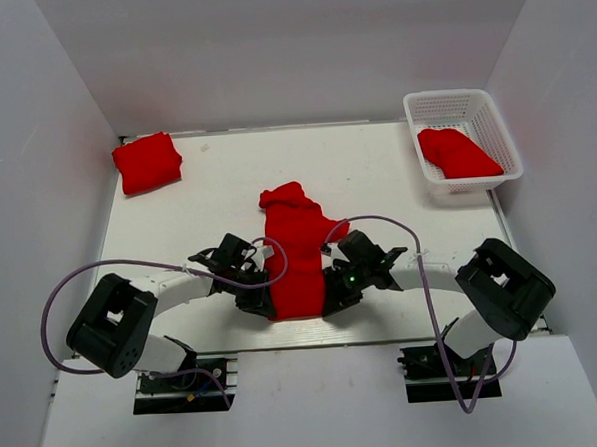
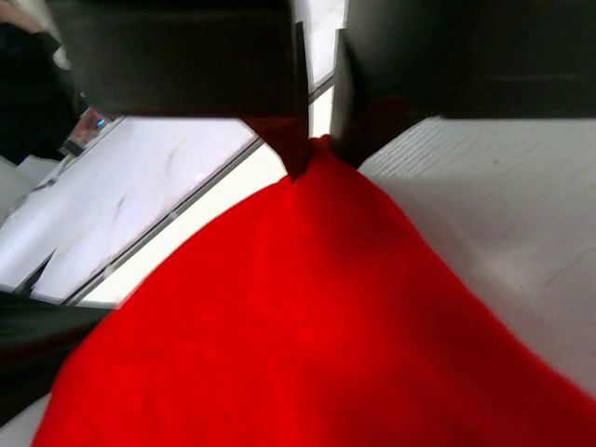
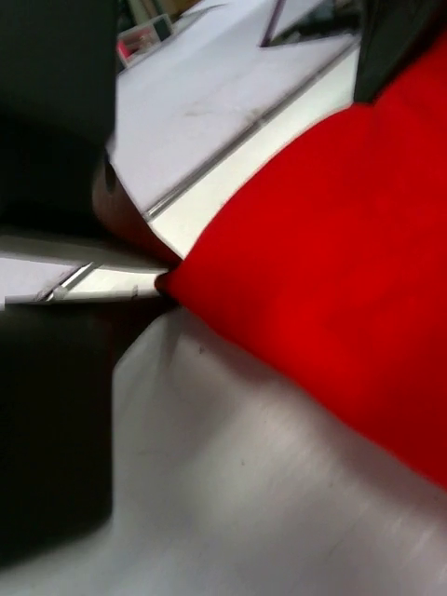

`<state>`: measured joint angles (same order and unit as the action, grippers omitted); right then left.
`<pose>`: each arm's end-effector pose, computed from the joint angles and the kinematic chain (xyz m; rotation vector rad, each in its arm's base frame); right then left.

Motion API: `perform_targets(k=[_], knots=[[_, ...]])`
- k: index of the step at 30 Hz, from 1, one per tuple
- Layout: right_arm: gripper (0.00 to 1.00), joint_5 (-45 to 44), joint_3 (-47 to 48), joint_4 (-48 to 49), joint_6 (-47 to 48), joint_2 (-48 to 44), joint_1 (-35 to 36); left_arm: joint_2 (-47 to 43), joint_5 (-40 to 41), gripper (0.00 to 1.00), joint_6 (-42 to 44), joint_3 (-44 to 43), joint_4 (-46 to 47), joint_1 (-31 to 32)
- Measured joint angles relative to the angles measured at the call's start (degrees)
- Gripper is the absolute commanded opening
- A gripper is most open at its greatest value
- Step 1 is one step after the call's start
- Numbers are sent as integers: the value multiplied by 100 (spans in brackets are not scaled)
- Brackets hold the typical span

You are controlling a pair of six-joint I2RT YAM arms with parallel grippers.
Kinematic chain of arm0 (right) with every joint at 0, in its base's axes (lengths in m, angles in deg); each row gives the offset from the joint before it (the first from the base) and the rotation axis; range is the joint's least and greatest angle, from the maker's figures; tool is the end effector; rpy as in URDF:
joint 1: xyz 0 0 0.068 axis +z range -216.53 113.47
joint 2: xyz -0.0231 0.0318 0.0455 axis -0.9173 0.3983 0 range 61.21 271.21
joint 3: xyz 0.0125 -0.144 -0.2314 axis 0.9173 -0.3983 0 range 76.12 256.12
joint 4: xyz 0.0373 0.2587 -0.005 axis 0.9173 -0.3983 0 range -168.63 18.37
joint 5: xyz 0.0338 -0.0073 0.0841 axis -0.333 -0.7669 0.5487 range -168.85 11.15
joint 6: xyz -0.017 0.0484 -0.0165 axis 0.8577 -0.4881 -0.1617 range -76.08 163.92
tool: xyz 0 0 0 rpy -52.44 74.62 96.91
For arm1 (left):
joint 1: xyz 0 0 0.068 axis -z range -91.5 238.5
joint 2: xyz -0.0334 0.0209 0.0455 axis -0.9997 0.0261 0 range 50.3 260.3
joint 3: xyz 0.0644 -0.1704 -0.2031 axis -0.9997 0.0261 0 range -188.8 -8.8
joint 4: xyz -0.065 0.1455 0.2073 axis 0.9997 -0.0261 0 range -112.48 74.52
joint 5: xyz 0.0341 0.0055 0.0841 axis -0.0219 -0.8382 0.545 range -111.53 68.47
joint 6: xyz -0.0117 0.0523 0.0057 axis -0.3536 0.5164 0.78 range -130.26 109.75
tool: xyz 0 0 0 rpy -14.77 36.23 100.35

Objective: Fold and stack the t-shirts
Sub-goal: Grab one side of the 2/3 rectangular tshirt with both arms

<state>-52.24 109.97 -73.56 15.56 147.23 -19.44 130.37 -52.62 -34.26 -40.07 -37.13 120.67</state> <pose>0.1663 0.2022 0.1345 -0.6509 2.6610 1.0523 0.1731 -0.1306 0.1303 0.3503 2.9279 -0.9620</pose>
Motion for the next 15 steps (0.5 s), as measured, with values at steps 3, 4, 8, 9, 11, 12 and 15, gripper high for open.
perform_targets(k=[3, 4, 8, 9, 11, 12, 15], knots=[[0, -61, 17, 9, -20, 90, 28, 24, -28, 1, 2, 4, 44, -7], [0, -74, 22, 4, -42, 94, 35, 26, -42, 0, 4, 4, 57, -7], [0, -120, 24, -7, -61, 74, 52, 17, -46, 0, 15, 4, 52, -7], [0, -157, 24, -22, -59, 50, 59, -9, -35, 0, 20, 4, 28, -7], [0, -260, 11, -111, -63, -79, 81, -157, 33, 0, 61, 4, -74, -7], [0, -291, 4, -166, -68, -179, 105, -260, 59, 0, 72, 4, -142, -4], [0, -350, 2, -330, -114, -612, 162, -741, 111, 0, 122, -35, -472, 0]])
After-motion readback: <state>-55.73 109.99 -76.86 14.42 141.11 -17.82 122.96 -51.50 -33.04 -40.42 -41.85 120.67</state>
